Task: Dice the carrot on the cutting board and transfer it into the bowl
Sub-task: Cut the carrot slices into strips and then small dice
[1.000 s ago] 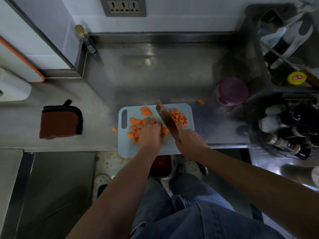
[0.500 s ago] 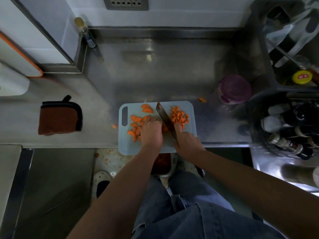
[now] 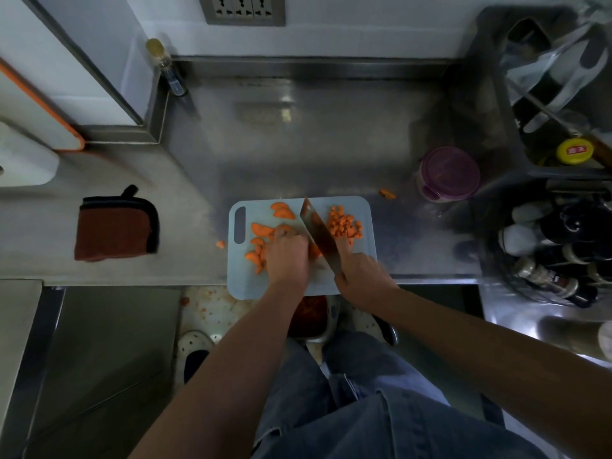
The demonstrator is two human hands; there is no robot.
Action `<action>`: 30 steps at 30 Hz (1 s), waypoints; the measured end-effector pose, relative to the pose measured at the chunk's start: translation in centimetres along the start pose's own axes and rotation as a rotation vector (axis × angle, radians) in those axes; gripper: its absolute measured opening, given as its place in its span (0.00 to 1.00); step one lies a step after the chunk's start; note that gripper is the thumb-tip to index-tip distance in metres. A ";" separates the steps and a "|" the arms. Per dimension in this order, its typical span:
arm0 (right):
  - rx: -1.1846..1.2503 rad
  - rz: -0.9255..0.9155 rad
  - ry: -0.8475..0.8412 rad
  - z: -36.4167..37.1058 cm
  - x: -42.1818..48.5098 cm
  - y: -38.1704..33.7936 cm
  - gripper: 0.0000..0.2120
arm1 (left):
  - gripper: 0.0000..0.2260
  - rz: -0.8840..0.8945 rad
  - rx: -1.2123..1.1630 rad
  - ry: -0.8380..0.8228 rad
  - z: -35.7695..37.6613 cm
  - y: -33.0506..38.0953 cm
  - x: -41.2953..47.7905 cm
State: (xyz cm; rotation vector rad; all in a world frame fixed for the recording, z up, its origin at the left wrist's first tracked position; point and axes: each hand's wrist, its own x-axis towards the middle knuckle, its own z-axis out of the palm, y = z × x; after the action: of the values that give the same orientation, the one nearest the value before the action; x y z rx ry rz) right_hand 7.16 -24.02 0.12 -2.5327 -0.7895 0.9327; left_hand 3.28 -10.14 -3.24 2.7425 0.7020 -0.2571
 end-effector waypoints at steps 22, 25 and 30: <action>0.027 -0.017 0.021 0.2 -0.6 0.1 0.16 | 0.05 0.038 0.021 0.005 0.0 -0.6 -0.3; 0.028 -0.017 -0.001 0.3 -0.8 -0.1 0.17 | 0.05 0.007 0.029 0.004 0.1 -0.4 -0.3; 0.013 0.016 -0.025 0.9 -0.4 -0.2 0.20 | 0.06 -0.021 0.006 0.022 0.6 -0.2 0.0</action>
State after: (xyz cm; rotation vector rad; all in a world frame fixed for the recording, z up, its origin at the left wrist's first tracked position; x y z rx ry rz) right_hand 6.22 -24.01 -0.21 -2.5248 -0.7694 0.9730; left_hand 3.10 -10.13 -3.86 2.7484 0.7374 -0.2348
